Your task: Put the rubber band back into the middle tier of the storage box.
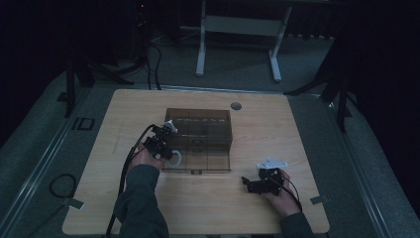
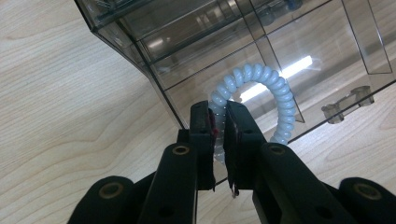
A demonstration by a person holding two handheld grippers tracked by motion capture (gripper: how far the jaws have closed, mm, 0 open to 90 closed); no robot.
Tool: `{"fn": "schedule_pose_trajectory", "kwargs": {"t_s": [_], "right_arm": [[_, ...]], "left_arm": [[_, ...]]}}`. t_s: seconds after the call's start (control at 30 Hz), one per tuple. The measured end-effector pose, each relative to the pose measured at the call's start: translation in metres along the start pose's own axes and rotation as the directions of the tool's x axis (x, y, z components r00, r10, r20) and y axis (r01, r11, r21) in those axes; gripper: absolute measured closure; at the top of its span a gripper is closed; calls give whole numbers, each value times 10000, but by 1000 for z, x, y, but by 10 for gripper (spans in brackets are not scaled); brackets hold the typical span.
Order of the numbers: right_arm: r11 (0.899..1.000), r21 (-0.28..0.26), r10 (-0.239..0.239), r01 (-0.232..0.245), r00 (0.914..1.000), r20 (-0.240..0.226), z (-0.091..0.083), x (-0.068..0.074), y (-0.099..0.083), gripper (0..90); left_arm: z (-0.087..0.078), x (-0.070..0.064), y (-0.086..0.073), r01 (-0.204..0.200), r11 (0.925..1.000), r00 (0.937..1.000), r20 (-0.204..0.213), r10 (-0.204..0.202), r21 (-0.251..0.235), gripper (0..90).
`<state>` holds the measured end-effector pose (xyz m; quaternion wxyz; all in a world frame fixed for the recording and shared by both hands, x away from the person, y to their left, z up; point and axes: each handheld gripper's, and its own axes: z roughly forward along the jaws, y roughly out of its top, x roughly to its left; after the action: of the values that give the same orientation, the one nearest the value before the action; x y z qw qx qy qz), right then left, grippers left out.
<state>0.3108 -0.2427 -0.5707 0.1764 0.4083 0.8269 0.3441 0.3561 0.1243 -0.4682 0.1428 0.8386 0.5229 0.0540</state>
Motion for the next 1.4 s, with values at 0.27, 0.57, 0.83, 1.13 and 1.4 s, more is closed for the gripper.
{"fn": "schedule_pose_trajectory", "kwargs": {"t_s": [0.27, 0.57, 0.83, 1.13, 1.4], "right_arm": [[10000, -2, 9, -9, 10000, -4, 0, 0, 0, 115], [10000, 6, 5, -5, 10000, -11, 0, 0, 0, 115], [10000, 6, 2, -2, 10000, -18, 0, 0, 0, 115], [10000, 5, -6, 6, 10000, -28, 0, 0, 0, 115], [10000, 5, -9, 9, 10000, -27, 0, 0, 0, 115]], "left_arm": [[5, 2, 2, 40, 10000, 10000, -21, -40, -41, 822], [12, 3, 1, 157, 9999, 9998, -100, -158, -30, 822], [13, 4, 1, 163, 9999, 9998, -139, -164, -31, 821], [18, -1, -2, 55, 10000, 10000, -41, -55, 78, 818], [20, -2, -4, 2, 10000, 10000, 6, -2, 46, 794]]}}
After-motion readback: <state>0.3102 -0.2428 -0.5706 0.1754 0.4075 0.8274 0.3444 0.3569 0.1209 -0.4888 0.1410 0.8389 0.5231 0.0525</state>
